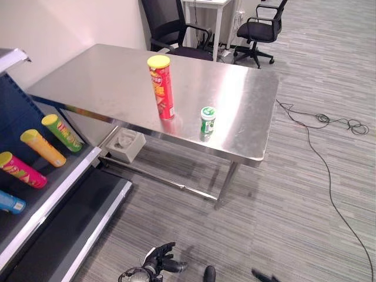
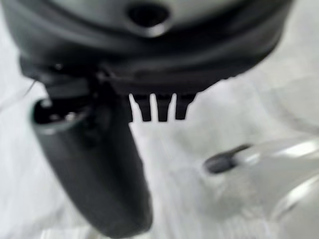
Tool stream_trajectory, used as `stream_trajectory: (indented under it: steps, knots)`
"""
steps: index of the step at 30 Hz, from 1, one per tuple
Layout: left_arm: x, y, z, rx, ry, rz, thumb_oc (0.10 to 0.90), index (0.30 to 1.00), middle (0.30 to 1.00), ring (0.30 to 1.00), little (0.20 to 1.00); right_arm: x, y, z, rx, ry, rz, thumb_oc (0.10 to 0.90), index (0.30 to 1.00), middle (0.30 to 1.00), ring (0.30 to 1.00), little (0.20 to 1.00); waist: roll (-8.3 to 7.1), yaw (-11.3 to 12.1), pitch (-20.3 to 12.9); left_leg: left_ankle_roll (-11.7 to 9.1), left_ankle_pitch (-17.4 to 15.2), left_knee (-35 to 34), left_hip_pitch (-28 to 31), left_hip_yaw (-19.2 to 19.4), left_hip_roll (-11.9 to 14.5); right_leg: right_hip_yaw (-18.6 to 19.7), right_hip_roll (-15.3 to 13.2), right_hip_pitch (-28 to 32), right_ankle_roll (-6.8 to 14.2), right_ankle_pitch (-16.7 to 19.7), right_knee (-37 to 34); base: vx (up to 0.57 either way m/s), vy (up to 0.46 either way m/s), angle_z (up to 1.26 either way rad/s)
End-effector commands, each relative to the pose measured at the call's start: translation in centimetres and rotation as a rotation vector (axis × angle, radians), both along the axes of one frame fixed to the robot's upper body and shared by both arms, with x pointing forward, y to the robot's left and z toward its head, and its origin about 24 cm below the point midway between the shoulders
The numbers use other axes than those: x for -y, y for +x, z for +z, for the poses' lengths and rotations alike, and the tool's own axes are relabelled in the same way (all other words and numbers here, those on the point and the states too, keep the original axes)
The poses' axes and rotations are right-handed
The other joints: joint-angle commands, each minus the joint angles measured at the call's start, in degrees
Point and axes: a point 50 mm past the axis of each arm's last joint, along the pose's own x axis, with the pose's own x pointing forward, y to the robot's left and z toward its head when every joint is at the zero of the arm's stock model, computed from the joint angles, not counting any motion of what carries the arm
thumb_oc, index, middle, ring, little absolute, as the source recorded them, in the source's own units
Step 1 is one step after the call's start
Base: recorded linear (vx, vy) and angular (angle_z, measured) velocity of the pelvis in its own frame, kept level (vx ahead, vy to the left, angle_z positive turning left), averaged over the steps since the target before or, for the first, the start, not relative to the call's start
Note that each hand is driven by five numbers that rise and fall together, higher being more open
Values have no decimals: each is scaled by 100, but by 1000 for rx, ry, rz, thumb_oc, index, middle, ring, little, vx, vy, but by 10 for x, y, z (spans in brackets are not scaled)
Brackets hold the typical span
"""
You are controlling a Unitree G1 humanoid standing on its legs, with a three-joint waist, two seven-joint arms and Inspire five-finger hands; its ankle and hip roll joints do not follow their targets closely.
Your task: Put the goods on the table back onto the shelves and tidy them up.
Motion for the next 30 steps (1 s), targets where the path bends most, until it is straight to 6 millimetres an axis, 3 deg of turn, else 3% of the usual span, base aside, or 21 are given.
stream_trajectory:
  steps: [1, 2, 4, 7, 10, 12, 15, 16, 20, 22, 24, 26, 28, 30]
  knots:
    - [-13, 28, 14, 108, 7, 69, 800, 900, 900, 900, 900, 4, 11, 6, 40, -52, 91, 800, 900, 900, 900, 900, -111, 168, 173, 385, 101, -1215, 657, 399, -113, -116, -356, 88, 652, -193, 33, 257, 179, 9]
    - [-14, 23, 10, 82, 7, 94, 800, 900, 900, 900, 900, 4, 22, 10, 67, -90, 166, 800, 900, 900, 900, 900, -89, 217, 127, 354, 317, -2105, 670, 367, 33, -119, -408, 167, 703, -277, 33, 185, 166, 11]
    - [-14, 19, 8, 67, 8, 110, 800, 900, 900, 900, 900, 2, 27, 13, 75, -118, 236, 800, 900, 900, 900, 900, 6, 292, 116, 259, 817, -2806, 637, 16, 245, -41, -356, 259, 713, -366, 33, 228, 207, 11]
    - [-14, 23, 11, 87, -3, 147, 800, 900, 900, 900, 900, 0, 28, 13, 79, -123, 255, 800, 900, 900, 900, 900, 150, 381, 166, 73, 1248, -3296, 572, -545, 555, 132, -353, 467, 744, -501, 43, 206, 187, -10]
    - [-14, 21, 10, 80, -8, 160, 800, 900, 900, 900, 900, -1, 23, 11, 50, -130, 291, 800, 900, 900, 900, 900, 242, 406, 138, -57, 1308, -3368, 619, -818, 719, 329, -468, 655, 830, -590, 65, 272, 291, -46]
    - [-12, 12, 3, 31, 20, 113, 800, 900, 900, 900, 900, 0, 14, 7, 6, -128, 321, 800, 900, 900, 900, 900, 351, 349, -4, -106, 1113, -3464, 842, -691, 640, 390, -666, 777, 980, -559, 37, 316, 428, -53]
    - [-12, 11, 3, 21, 45, 55, 800, 900, 900, 900, 900, -1, 8, 4, -14, -116, 300, 800, 900, 900, 900, 900, 323, 263, -79, -76, 1005, -3487, 903, -499, 447, 442, -906, 740, 1103, -427, 33, 143, 283, -33]
    - [-15, 14, 5, 36, 72, 11, 800, 900, 900, 900, 900, -5, 1, 1, -32, -86, 288, 800, 900, 900, 900, 900, 280, 228, -115, 35, 857, -3512, 947, -364, 216, 501, -1146, 649, 1220, -261, 56, 187, 470, -13]
    - [-19, 18, 6, 46, 95, -5, 800, 900, 900, 900, 900, -10, -8, -4, -76, -65, 275, 800, 900, 900, 900, 900, 198, 225, -125, 261, 644, -3512, 889, -264, -146, 512, -1497, 456, 1356, -71, 196, 79, 303, -9]
    - [-27, 20, 7, 46, 94, 61, 800, 900, 900, 900, 900, -15, -14, -7, -89, -39, 242, 800, 900, 900, 900, 900, 106, 201, -84, 598, 387, -3512, 979, -123, -566, 573, -1832, 117, 1418, 355, 679, 84, 412, -17]
    - [-29, 21, 8, 53, 102, 63, 800, 900, 900, 900, 900, -16, -11, -6, -75, -38, 228, 800, 900, 900, 900, 900, 97, 202, -42, 663, 317, -3512, 1024, -13, -639, 529, -1895, -9, 1407, 473, 855, 21, 208, -25]
    - [-30, 22, 9, 58, 110, 58, 800, 900, 900, 900, 900, -13, -9, -5, -56, -42, 198, 800, 900, 900, 900, 900, 123, 183, 28, 732, 235, -3512, 1109, 143, -692, 284, -1971, -139, 1344, 653, 1156, 15, 212, -28]
    - [-31, 19, 8, 48, 119, 33, 800, 900, 900, 900, 900, -6, -11, -4, -54, -52, 166, 800, 900, 900, 900, 900, 187, 141, 127, 773, 167, -3512, 1214, 307, -687, -26, -1961, -255, 1275, 613, 1537, 12, 217, -45]
    - [-31, 13, 5, 23, 133, 9, 800, 900, 900, 900, 900, 0, -23, -5, -76, -51, 115, 800, 900, 900, 900, 900, 256, -36, 151, 790, 152, -3512, 1266, 356, -658, 202, -1385, -537, 1120, 217, 1695, 13, 155, -52]
